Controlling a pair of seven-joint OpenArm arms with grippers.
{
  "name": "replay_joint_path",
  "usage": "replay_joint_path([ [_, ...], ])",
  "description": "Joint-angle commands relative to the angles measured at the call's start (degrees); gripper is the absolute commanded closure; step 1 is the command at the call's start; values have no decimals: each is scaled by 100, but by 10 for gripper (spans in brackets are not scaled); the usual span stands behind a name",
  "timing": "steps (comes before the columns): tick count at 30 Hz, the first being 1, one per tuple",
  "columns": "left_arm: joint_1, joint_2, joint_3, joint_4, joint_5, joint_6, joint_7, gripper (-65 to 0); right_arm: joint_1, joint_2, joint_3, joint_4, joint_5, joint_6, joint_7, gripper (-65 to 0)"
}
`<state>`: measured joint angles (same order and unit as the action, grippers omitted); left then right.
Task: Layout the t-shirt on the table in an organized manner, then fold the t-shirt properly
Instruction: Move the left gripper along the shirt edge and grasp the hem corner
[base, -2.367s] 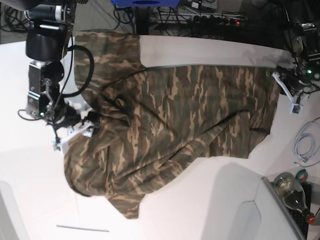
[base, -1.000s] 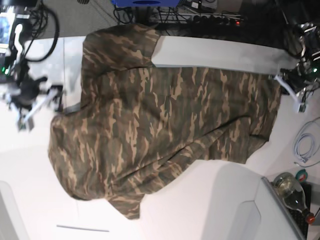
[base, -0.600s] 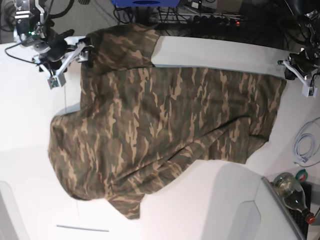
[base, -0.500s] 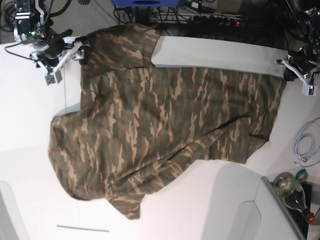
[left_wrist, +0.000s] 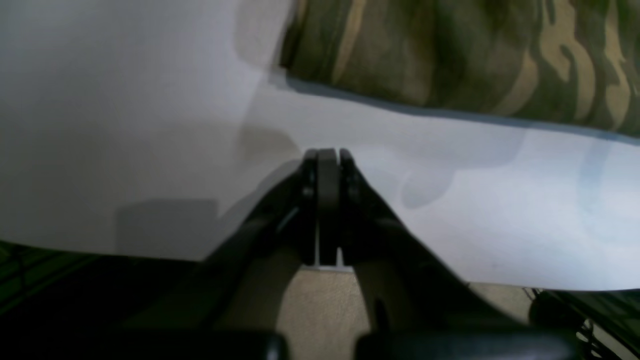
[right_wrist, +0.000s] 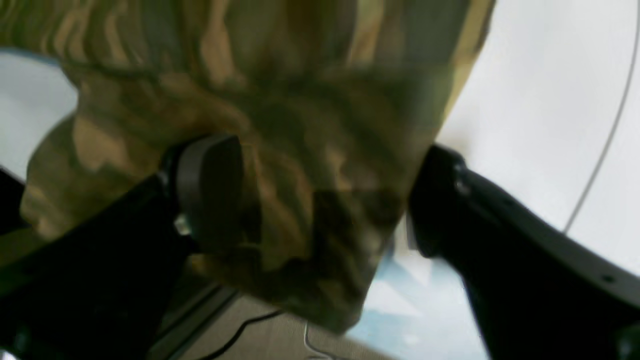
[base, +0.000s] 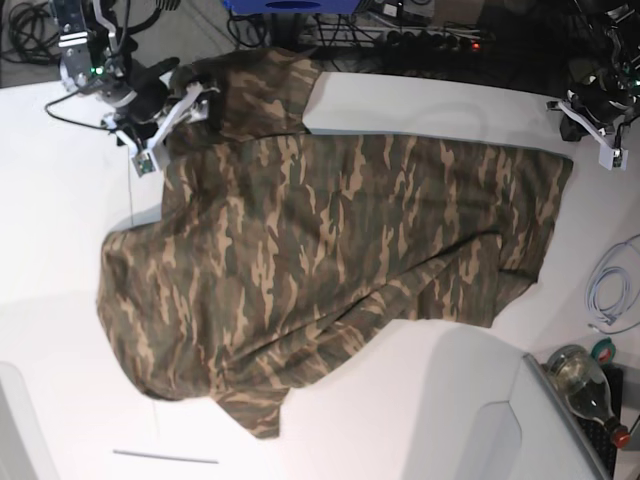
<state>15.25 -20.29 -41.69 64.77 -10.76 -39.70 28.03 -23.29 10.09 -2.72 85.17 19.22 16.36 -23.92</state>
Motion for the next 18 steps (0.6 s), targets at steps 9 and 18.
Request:
replay_joint_path([
  [9,10,-111,-37,68,-62,-30,-100,-224,-76,24,13,42,-10,-14,-170,-18],
  [18,-8,-6,-275,472,-255,-30,-408,-393,-67,24,13,42,-10,-14,-170,-2],
])
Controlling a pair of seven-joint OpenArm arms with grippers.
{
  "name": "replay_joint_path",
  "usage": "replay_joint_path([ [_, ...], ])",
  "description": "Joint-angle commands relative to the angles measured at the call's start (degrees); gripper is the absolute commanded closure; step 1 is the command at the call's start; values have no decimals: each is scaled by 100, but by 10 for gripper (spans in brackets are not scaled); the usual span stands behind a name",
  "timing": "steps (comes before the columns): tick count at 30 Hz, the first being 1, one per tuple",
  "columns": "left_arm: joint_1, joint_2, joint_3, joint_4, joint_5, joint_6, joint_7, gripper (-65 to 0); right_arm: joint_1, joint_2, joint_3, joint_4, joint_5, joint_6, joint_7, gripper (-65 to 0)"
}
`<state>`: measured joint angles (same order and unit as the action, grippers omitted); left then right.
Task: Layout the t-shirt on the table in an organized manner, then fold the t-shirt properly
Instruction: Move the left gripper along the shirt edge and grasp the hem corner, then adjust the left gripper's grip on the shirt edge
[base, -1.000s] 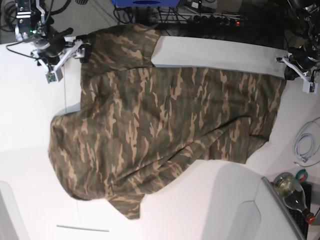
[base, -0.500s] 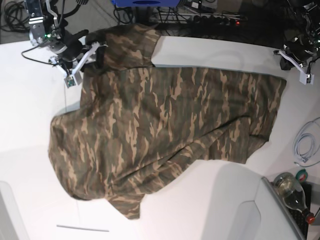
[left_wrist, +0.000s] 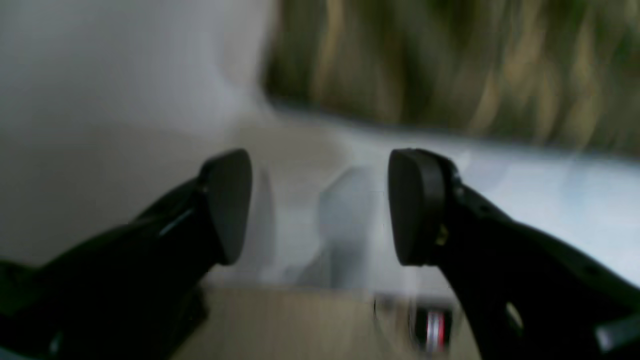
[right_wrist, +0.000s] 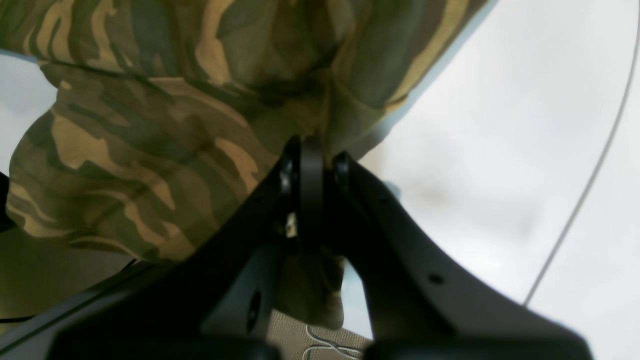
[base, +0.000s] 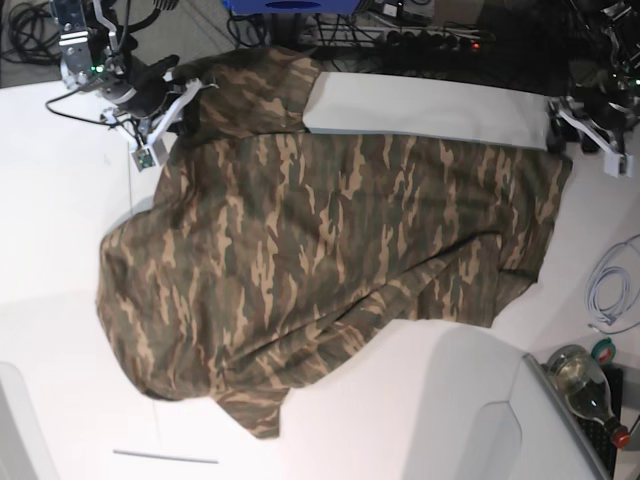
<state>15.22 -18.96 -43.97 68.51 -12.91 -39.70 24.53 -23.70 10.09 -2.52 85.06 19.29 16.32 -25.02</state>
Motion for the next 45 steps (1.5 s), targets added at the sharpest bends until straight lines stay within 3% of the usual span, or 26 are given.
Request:
replay_joint_path([
  [1,-15,-174,-47,107,-59,-30,-119,-367,-25,24,-16,53,-17,-10,-61,-2],
  [5,-314,-403,-47,-7,-41,-30,-155,-196,19,24,-24,53,-17,-10,-79,-2],
  [7,-419,-561,5,-201,-41,-30,-155,-173,36,24,-24,44,-17,-10,-87,-2],
  [9,-621,-702,111,-394,-41,-30,-146,-227,45,24,-33,44,-17,-10,-87,-2],
  [13,-841,-921,542,-842,-59,-30,-128,-448,54,24,-33,44,-17,-10,-87,0],
  [14,-955,-957,709,-965,-50,-30,-137,-474,54,24,-33,44,-17,-10,-87,0],
  [25,-1949,-921,1667,-2363,-41,-30,-155,-471,63,24,-33,44,-17,-10,-87,0],
  [27,-2028,-921,1834,-2451,-41,-30,-155,-402,63,24,-33,44,-17,-10,-87,0],
  [29,-2037,-921,1957,-2425,-41,-30,-128,-247,63,24,-24,44,-17,-10,-87,0],
  [31,-2019,-913,1957,-2284,-41,-30,-119,-51,63,24,-24,44,-17,-10,-96,0],
  [32,-1975,-913,1922,-2161,-41,-30,-111,0,63,24,-24,44,-17,-10,-96,0],
  [36,-1764,-913,1913,-1352,-76,-30,725,0,63,24,-7,44,-8,-10,-96,0],
  [39,-1456,-886,1913,-315,-94,230,1375,0,63,24,2,44,-8,-10,-96,0],
  [42,-1342,-658,1913,679,-85,449,1920,0,98,24,-7,44,-8,-10,-96,0],
  [45,-1623,-412,1922,986,-41,643,2351,0,142,24,11,53,-8,-10,-184,0],
])
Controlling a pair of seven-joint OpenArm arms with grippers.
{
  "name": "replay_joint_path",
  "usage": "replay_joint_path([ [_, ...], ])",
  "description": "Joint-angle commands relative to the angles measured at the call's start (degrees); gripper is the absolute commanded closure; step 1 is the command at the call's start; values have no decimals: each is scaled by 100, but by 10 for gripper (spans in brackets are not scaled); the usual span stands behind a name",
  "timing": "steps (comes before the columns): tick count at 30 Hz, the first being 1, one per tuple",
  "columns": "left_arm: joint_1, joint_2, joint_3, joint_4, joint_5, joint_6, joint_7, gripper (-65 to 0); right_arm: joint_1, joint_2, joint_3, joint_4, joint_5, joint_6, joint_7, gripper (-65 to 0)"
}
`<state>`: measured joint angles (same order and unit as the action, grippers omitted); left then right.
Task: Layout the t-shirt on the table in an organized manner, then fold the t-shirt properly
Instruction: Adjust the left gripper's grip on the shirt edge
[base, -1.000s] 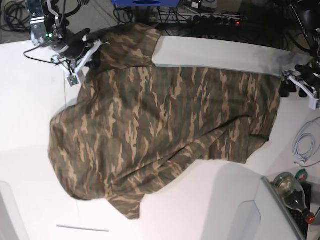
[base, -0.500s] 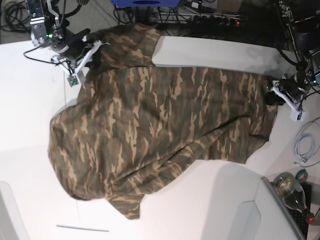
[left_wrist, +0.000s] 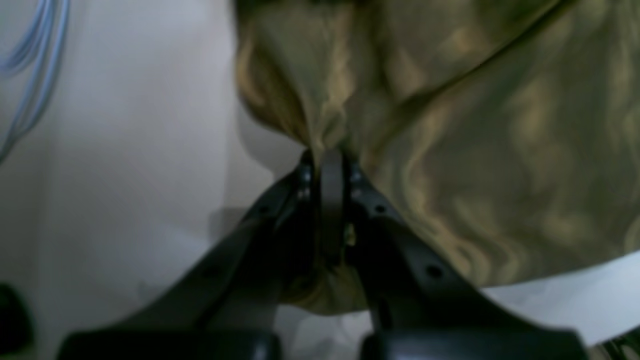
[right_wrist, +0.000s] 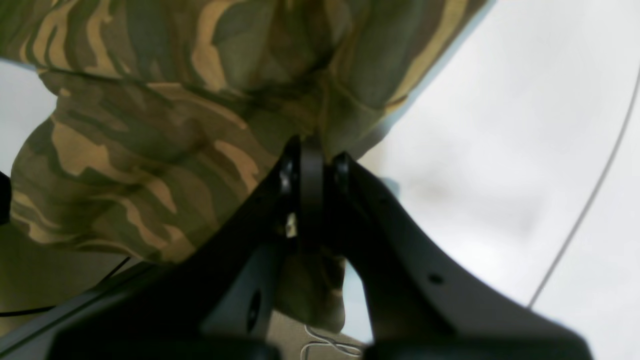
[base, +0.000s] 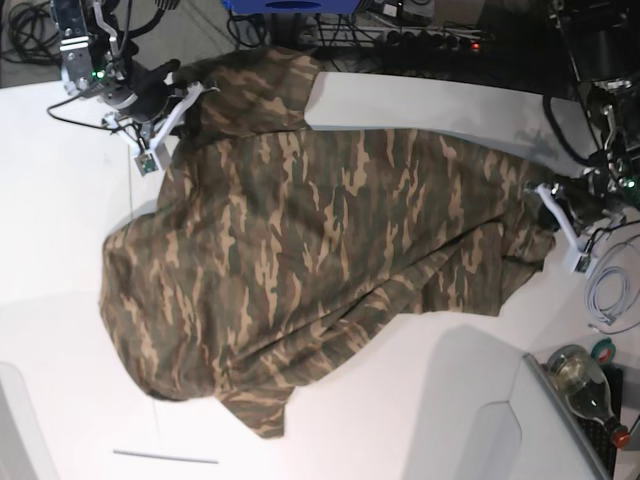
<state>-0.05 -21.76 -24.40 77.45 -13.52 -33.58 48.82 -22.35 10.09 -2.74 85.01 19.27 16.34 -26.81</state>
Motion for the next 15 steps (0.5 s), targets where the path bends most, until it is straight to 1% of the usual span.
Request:
replay_joint_path([
  [1,-280,-53,1,-13,38,101,-77,0,33,24,33,83,-6,-12,-137,0],
  [3,-614,88,10,-453,257,224,-95,0,156,24,33,189,-6,-12,-401,0],
  [5,-1028,281,10,-1015,583,259,-236,0,217,24,33,321,-6,-12,-541,0],
  [7,-1344,466,10,-1640,952,268,-684,0,323,24,33,435,-6,-12,-638,0],
  [10,-1625,677,10,-2396,1418,268,-1387,0,516,24,33,461,-6,-12,-937,0],
  [12,-1696,782,10,-2703,1532,277,-1730,0,595,24,33,453,-6,-12,-1007,0],
  [15,-1775,844,10,-3011,1567,365,-2029,0,604,24,41,453,-6,-12,-1025,0],
])
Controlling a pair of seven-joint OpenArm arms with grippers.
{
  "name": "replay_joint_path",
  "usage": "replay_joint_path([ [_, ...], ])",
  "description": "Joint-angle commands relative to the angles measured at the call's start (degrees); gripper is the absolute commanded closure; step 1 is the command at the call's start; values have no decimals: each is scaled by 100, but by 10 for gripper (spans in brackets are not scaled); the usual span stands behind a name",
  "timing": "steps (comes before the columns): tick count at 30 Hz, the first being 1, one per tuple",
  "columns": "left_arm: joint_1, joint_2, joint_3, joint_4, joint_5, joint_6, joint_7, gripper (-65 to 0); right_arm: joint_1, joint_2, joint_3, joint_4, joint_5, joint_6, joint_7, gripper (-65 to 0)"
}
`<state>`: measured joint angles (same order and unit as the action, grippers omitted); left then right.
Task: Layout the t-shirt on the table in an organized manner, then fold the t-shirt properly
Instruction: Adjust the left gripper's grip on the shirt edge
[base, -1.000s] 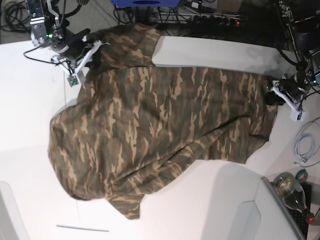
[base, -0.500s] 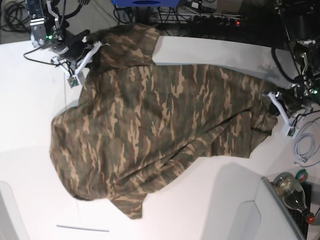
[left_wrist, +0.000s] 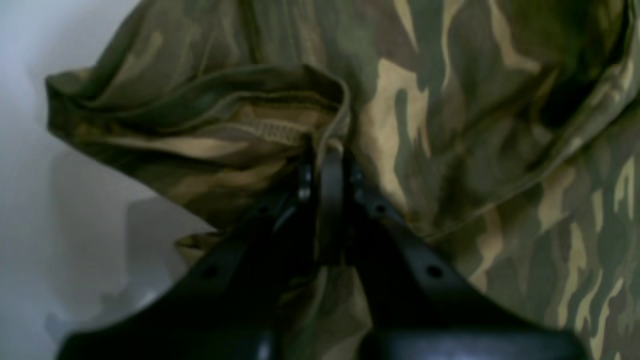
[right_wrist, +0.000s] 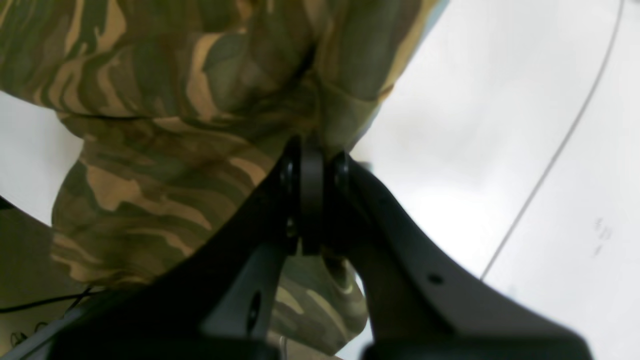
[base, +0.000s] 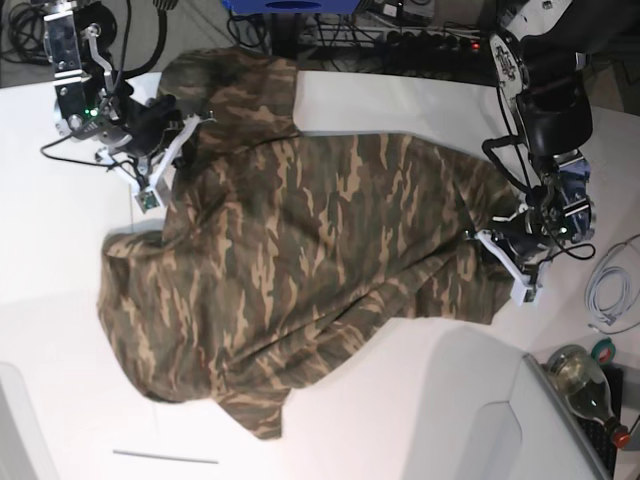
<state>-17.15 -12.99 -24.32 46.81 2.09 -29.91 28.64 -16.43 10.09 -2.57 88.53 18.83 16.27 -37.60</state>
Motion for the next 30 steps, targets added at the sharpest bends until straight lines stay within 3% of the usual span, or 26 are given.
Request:
replay_joint_path([
  [1,-83,-24,1,-35,7,42,-108,0,21,24,24,101,38,-14,55,0],
  [9,-136,-24,-43,89,-2,103,-196,0,47,24,24,66,38,-14,46,0],
  [13,-4,-50,-52,414,-11,86,-187,-319,47,24,24,66,38,-14,46,0],
  [15,93,-50,-61,607,-20,77,-187,-421,47,24,15,66,38,-14,46,0],
  [17,242,-59,-193,941,-275,68,-187,-474,47,24,15,66,38,-14,46,0],
  [21,682,-103,-782,1706,-1075,68,129,-472,47,24,15,66,38,-14,46,0],
  [26,1297,-446,-1160,1935,-1708,50,199,-472,47,33,15,66,38,-14,46,0],
  [30,1473,-648,-1423,1416,-1989,-583,-319,-472,47,42,15,66,20,-14,46,0],
])
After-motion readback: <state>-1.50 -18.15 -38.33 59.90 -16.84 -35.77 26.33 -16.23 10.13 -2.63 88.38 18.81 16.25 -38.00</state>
